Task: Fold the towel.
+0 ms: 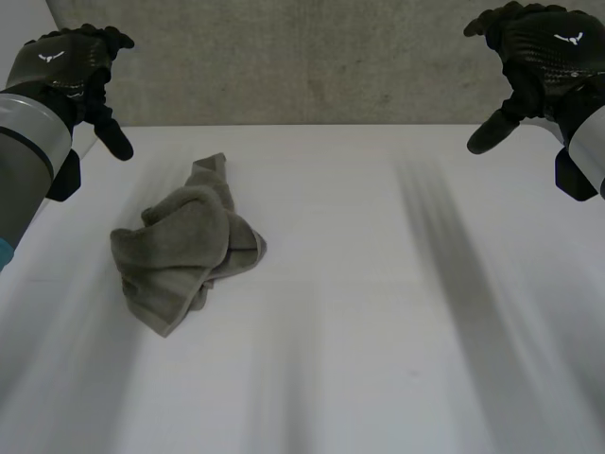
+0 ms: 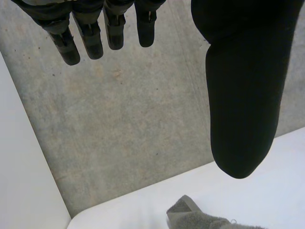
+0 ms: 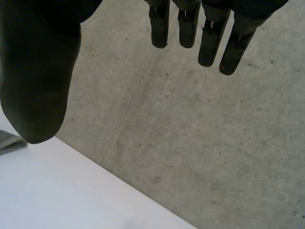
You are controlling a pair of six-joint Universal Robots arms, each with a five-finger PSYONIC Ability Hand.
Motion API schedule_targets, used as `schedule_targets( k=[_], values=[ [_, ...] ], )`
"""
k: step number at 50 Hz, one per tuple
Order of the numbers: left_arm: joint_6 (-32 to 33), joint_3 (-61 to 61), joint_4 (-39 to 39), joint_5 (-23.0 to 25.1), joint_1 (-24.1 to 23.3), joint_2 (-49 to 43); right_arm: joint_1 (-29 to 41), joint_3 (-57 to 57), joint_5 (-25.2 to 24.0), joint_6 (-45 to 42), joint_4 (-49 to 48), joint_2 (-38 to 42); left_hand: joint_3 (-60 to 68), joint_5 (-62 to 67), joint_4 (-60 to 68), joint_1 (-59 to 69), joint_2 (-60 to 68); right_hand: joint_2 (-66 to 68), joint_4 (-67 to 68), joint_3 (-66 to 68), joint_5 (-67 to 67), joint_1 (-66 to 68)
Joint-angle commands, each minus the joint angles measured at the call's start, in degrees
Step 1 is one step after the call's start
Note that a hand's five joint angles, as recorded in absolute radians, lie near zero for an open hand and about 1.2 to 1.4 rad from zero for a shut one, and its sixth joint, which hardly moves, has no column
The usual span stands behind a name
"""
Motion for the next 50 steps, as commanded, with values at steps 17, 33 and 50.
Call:
schedule_targets(
  k=[17, 33, 50],
  values=[
    [0.4, -0.1, -4.2, 0.9, -0.1, 0.1, 0.5, -1.9, -4.7, 0.5, -1.8, 7.5, 1.1, -0.5, 1.2, 1.0, 1.2, -4.0, -4.5, -3.7, -3.4, -3.3],
    [0.5, -19.6, 3.2, 7.1, -0.5, 1.2, 8.7, 0.6, -9.9, 4.8, -3.5, 20.2, 2.3, 0.7, 2.4, 2.2, 2.4, -4.0, -4.5, -3.7, -3.4, -3.3],
    [0.7, -25.1, 12.9, 12.2, 0.6, -0.3, 17.8, -8.7, -7.9, 4.9, -12.2, 36.7, 2.1, 0.5, 2.3, 2.0, 2.2, -4.0, -4.5, -3.7, -3.4, -3.3]
  ],
)
